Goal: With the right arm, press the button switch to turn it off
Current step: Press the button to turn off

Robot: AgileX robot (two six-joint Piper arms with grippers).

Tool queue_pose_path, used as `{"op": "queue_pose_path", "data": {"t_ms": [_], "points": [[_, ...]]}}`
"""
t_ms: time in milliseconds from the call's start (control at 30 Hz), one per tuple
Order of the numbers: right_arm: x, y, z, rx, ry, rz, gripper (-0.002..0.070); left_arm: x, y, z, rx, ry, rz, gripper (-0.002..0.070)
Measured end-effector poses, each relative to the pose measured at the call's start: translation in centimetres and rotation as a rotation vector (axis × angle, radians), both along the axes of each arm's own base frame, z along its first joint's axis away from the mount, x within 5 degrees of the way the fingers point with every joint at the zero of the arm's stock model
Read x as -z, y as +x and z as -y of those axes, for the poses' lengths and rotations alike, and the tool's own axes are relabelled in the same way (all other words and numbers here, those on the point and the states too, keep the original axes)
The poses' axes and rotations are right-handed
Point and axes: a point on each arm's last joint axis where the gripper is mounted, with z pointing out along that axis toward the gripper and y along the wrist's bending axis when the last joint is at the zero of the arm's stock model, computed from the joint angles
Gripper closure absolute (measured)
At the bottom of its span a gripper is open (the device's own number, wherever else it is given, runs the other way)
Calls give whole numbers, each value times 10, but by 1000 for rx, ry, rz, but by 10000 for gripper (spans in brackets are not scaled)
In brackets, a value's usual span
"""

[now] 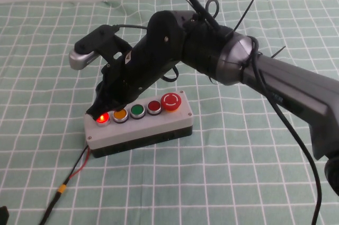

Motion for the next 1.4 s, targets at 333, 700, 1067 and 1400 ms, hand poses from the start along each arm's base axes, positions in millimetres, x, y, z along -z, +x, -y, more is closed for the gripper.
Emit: {"op": "queue_pose_path", "data": {"t_ms": [333,700,1067,1400], "points": [[25,6,-12,16,9,-5,692,0,0,0,0,0,0,678],[14,9,-13,-19,-23,26,692,0,0,0,0,0,0,678],[12,11,-12,-48,-88,30,692,0,0,0,0,0,0,678],[13,11,-12,-37,-98,21,692,0,0,0,0,0,0,678]]}}
